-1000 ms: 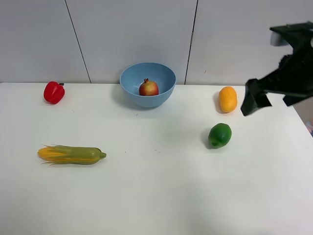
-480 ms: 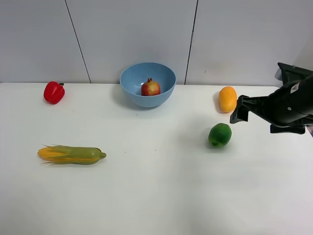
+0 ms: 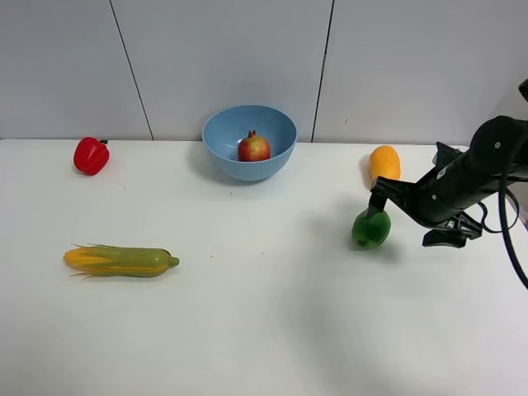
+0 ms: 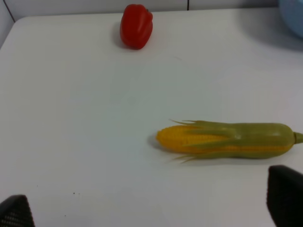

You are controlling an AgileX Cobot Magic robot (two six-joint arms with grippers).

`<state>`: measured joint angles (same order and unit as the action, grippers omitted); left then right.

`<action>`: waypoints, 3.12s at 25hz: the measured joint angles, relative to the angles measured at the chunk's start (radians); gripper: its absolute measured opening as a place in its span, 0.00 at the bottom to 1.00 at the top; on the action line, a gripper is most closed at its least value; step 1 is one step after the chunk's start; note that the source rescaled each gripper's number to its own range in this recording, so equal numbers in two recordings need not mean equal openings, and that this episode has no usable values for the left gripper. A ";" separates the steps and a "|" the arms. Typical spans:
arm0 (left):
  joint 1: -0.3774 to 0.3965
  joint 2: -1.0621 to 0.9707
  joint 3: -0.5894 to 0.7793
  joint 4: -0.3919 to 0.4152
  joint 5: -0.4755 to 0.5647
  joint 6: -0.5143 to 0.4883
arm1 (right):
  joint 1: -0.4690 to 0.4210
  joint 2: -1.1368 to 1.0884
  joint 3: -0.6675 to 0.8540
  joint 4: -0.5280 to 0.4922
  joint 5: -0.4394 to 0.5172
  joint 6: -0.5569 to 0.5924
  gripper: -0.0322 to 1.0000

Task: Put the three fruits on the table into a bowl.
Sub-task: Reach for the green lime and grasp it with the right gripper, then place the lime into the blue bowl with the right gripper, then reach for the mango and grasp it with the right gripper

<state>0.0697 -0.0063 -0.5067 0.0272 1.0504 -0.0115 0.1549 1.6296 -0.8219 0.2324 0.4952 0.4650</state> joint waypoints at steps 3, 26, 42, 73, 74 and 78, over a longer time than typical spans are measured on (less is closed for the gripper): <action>0.000 0.000 0.000 0.000 0.000 0.000 | 0.000 0.027 0.000 0.014 -0.035 0.000 1.00; 0.000 0.000 0.000 0.000 0.000 0.000 | 0.082 0.314 -0.225 0.078 0.006 0.009 0.06; 0.000 0.000 0.000 0.000 0.000 0.000 | 0.203 0.128 -0.608 0.064 0.081 -0.628 0.10; 0.000 0.000 0.000 0.000 0.000 0.000 | 0.350 0.598 -1.343 -0.126 0.537 -0.386 1.00; 0.000 0.000 0.000 0.000 0.000 0.000 | 0.347 0.578 -1.343 -0.142 0.589 -0.358 1.00; 0.000 0.000 0.000 0.000 0.000 0.000 | 0.310 0.550 -1.345 -0.206 0.713 -0.278 1.00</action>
<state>0.0697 -0.0063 -0.5067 0.0277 1.0504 -0.0115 0.4650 2.1800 -2.1673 0.0259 1.2083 0.1869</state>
